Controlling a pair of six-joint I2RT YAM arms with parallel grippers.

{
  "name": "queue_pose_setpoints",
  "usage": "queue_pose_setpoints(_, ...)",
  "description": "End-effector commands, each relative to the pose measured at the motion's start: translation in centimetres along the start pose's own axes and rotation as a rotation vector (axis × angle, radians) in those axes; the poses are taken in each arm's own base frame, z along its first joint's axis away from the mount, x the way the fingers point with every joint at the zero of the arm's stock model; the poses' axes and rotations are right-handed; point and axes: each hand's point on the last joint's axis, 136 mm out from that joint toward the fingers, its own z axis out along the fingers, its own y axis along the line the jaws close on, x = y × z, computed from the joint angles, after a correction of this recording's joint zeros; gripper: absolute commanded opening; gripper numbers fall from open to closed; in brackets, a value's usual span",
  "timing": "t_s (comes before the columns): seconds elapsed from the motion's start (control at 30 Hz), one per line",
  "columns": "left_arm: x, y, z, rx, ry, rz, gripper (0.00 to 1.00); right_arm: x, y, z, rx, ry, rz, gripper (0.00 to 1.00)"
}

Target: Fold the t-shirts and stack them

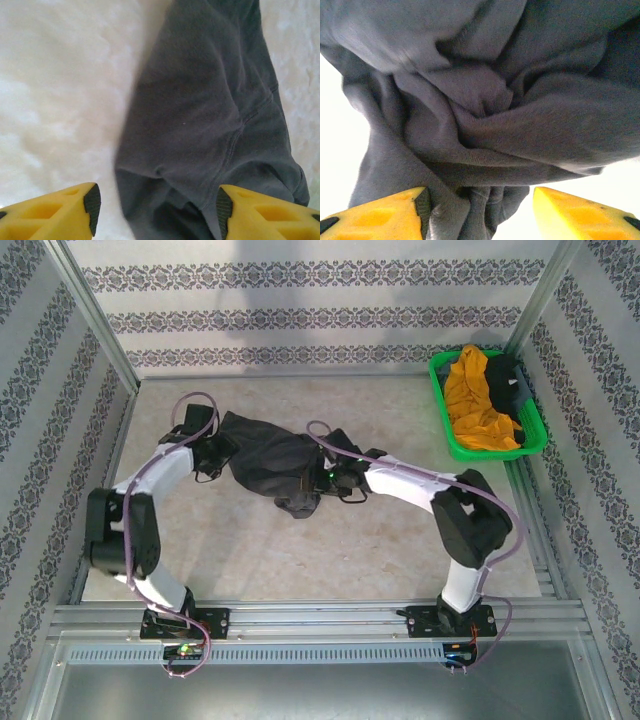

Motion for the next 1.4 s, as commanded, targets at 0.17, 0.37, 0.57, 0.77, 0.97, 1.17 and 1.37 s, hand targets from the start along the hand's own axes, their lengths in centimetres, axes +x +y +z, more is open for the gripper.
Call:
queue_pose_setpoints(0.17, 4.2, -7.9, 2.7, 0.162, 0.114, 0.085, 0.61, 1.2, -0.9, 2.5, -0.024, 0.091, 0.208, 0.18)
queue_pose_setpoints(0.37, 7.6, -8.8, 5.1, 0.134, 0.188, 0.099, 0.47, 0.0, -4.8, 0.2, 0.064, 0.042, 0.243, 0.0)
queue_pose_setpoints(0.57, 6.9, -9.7, 6.4, 0.148, 0.202, 0.092, 0.0, -1.4, -6.8, -2.1, 0.104, 0.007, 0.245, 0.0)
queue_pose_setpoints(0.77, 3.0, -11.5, 4.5, 0.211, 0.121, 0.068, 0.0, -4.8, -7.9, -4.3, 0.123, -0.052, 0.235, 0.0)
queue_pose_setpoints(0.97, 0.0, -12.2, 2.2, 0.241, 0.056, 0.039, 0.0, -9.0, -8.9, -7.2, 0.163, -0.126, 0.193, 0.0)
queue_pose_setpoints(1.17, -0.2, -12.2, 3.5, 0.121, 0.095, 0.116, 0.45, -8.4, -10.5, -8.8, 0.286, -0.117, 0.107, 0.0)
queue_pose_setpoints(1.37, 1.1, -12.7, 6.0, 0.004, 0.09, 0.403, 0.5, -5.9, -14.9, -10.3, 0.401, -0.099, 0.105, 0.0)
